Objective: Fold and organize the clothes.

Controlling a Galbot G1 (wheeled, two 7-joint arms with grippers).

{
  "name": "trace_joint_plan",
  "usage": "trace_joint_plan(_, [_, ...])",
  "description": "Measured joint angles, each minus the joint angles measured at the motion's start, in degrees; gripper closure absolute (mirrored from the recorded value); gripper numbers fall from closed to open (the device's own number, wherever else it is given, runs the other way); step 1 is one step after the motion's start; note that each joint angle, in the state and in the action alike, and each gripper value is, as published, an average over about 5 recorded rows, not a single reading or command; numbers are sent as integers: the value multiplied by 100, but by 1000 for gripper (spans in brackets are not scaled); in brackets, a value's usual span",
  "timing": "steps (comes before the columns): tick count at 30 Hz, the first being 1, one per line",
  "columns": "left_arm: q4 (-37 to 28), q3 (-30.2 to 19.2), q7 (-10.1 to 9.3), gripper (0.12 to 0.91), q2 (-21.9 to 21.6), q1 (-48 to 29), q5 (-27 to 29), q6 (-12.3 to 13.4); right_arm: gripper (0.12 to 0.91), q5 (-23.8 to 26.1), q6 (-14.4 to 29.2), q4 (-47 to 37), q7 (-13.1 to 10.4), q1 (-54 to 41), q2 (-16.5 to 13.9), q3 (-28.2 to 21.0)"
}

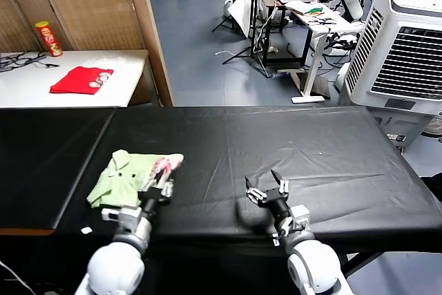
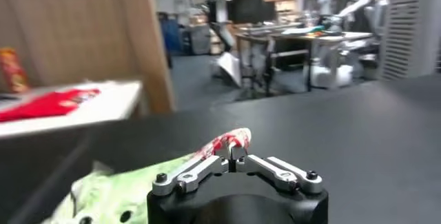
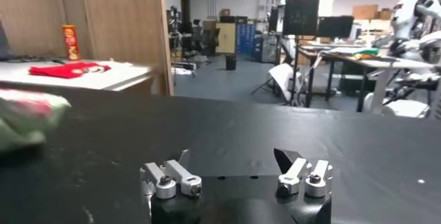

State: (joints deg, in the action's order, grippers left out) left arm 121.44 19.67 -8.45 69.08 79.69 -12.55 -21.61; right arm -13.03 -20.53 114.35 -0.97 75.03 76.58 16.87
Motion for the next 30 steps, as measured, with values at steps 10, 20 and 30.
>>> trace_joint_plan(10, [321, 213, 225, 239, -25, 374, 61, 597, 227, -1412, -677, -516, -201, -817, 183, -670])
trace_joint_plan(20, [453, 844, 148, 232, 134, 846, 283, 772, 227, -2328, -824, -1748, -243, -1964, 785, -1418])
trace_joint_plan(30, [442, 1241, 135, 232, 237, 1159, 328, 932, 345, -2817, -913, -2526, -297, -2473, 1227, -1595])
